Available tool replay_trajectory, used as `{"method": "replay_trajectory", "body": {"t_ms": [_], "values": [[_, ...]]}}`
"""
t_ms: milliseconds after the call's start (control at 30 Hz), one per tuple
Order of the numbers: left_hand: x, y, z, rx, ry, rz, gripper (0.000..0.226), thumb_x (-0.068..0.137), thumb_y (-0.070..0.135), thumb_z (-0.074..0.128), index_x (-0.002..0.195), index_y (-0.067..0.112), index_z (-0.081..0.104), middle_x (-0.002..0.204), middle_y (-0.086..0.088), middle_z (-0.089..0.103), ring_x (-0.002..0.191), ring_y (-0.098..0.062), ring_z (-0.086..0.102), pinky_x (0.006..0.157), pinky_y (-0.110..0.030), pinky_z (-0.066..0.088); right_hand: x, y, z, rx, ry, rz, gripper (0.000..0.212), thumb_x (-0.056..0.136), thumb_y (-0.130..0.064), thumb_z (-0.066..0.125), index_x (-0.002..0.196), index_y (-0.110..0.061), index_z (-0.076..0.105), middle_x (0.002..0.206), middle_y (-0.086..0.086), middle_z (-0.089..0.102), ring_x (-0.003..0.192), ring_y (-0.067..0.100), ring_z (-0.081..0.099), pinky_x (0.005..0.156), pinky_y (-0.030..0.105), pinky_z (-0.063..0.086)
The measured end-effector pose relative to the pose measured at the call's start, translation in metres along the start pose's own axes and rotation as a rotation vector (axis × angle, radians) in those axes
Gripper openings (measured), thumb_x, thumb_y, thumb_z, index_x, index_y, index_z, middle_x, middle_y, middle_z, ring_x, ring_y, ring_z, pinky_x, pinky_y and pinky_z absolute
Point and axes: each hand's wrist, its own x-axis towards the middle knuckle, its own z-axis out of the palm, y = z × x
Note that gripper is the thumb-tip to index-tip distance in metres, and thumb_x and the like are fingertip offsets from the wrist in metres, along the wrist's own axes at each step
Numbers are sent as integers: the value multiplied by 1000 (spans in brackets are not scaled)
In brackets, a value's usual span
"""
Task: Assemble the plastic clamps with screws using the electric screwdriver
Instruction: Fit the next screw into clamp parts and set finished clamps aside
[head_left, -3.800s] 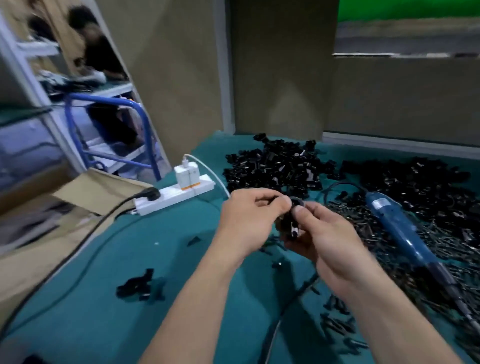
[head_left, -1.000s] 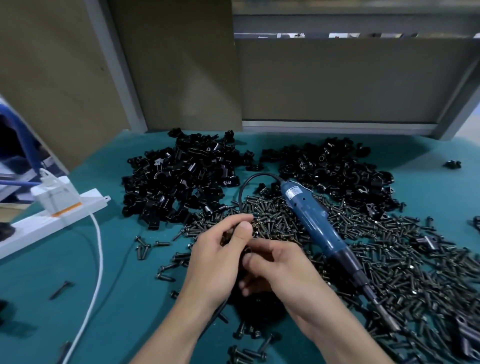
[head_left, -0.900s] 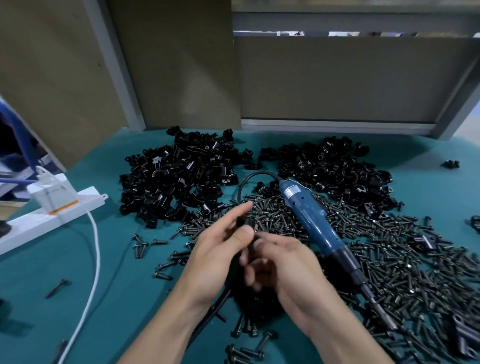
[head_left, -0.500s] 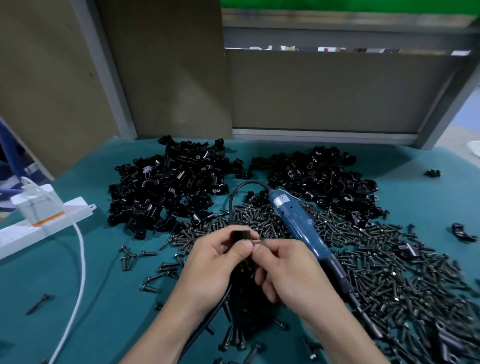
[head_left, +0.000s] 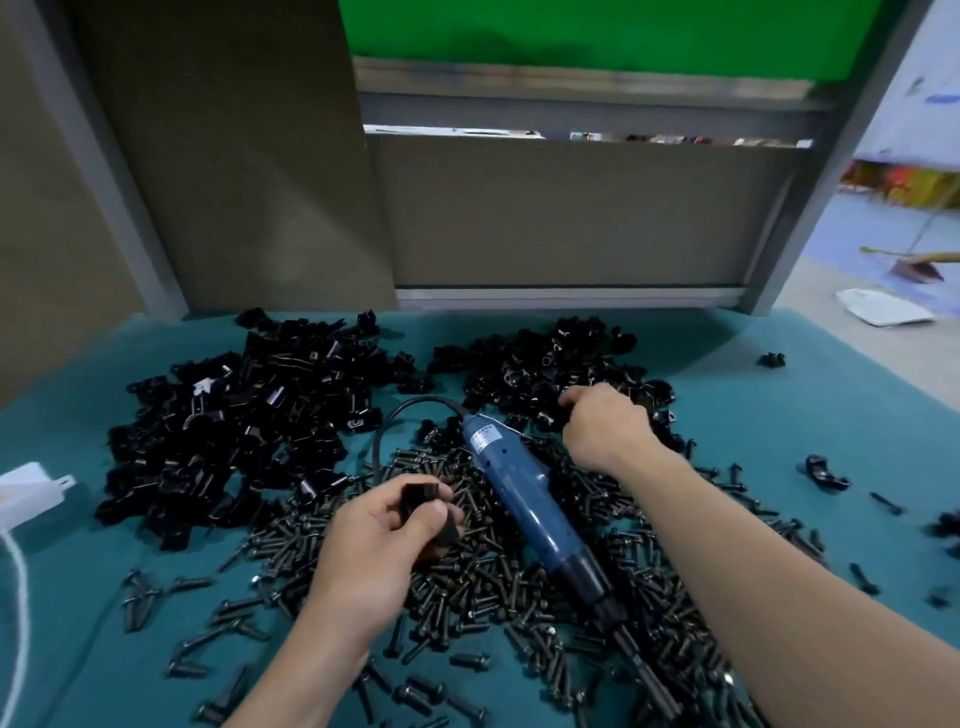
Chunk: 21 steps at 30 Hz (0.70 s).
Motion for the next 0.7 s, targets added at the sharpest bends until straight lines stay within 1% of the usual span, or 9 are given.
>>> {"method": "replay_trajectory", "body": {"t_ms": [67,167,233,367,467,533,567,633,700], "values": [[3,-3,-4,-55,21,-30,36,102,5,62,87,32,81,91,-7,81,87,-22,79,67,-25,61,12,-1,8,-90,19,-61,46,97,-23,59,142,-28,54,140,12,48,120,34,58,107,47,39],[5,-5,-7,-104,38,-67,35,102,3,61,84,27,81,90,-11,80,82,-24,79,59,-24,60,23,-2,17,-127,68,-109,34,98,-39,61,129,-25,58,128,8,55,114,33,60,102,47,37],[4,-5,-6,-78,30,-61,37,101,3,62,84,29,81,90,-9,80,81,-23,78,58,-24,59,27,0,23,-136,96,-129,32,98,-46,60,122,-25,58,122,5,59,111,31,60,103,48,35],[2,-3,-4,-26,10,-36,39,101,3,62,86,34,80,88,-4,80,82,-19,78,59,-24,60,24,1,22,-98,129,-159,27,98,-47,61,120,-32,64,118,1,62,109,28,60,104,45,31],[2,-4,-3,-17,2,-3,41,101,0,62,86,33,80,88,-6,80,82,-20,77,59,-24,59,12,-2,15,-36,296,-150,13,97,-39,64,103,-28,65,101,-2,68,103,28,63,96,42,33],[1,-4,-3,-15,-5,19,42,101,0,62,85,34,80,87,-5,80,82,-20,77,60,-24,59,-4,-10,5,200,353,-132,6,98,-29,64,93,-26,61,81,-4,69,84,25,65,87,36,40],[0,-4,-3,-7,-8,32,42,101,0,62,85,34,80,87,-5,80,82,-20,77,60,-24,59,-14,-16,0,363,324,-121,10,98,-26,66,90,-27,60,75,-5,68,72,20,65,78,32,47],[-2,-2,-2,13,-12,62,40,100,0,63,86,34,79,88,-4,80,83,-20,77,62,-26,60,-41,-33,-6,638,251,-115,15,96,-23,71,84,-27,63,69,-8,68,56,9,61,55,21,46],[-4,2,-2,44,-14,97,38,100,0,64,87,33,79,88,-2,79,84,-20,77,67,-29,62,-75,-49,-3,899,146,-122,14,93,-18,74,82,-22,67,64,-3,70,53,9,59,57,24,48]]}}
